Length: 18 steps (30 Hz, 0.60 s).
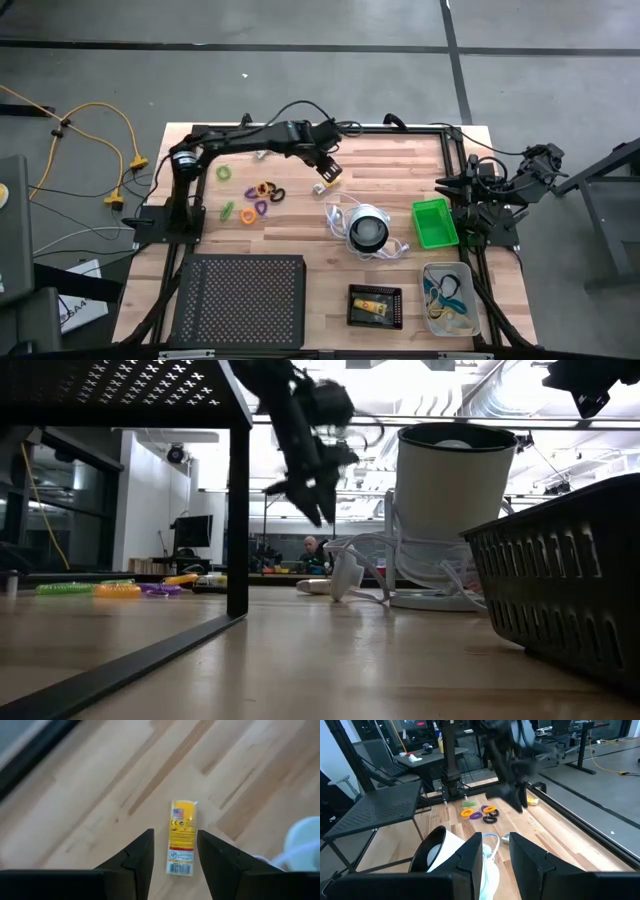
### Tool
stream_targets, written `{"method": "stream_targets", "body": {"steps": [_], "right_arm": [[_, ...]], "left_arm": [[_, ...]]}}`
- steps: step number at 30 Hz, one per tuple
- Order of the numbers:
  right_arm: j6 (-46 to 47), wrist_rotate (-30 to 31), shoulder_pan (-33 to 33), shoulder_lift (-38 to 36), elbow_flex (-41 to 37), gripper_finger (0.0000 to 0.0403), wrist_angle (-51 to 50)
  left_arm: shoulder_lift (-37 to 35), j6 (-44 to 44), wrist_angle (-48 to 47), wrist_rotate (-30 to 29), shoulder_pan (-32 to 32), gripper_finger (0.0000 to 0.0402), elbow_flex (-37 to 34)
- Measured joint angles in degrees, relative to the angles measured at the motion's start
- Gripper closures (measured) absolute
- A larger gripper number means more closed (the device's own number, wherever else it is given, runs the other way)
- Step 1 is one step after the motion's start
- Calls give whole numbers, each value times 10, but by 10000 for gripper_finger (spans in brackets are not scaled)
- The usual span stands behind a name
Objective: Pick & Place Office Desk Supplies
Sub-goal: Put the bottom yellow crayon box into the black bin
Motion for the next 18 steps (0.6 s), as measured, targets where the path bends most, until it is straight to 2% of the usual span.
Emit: {"method": "stream_targets", "body": {"steps": [7, 11, 18], "right_arm": [[0, 0, 0, 0, 0, 317, 0], [0, 0, 0, 0, 0, 317, 0], [0, 0, 0, 0, 0, 317, 0]], "left_arm": [[52, -35, -4, 42, 12, 258, -1], [68, -65, -20, 44, 10, 258, -1], [72, -65, -27, 38, 1, 258, 0]]}}
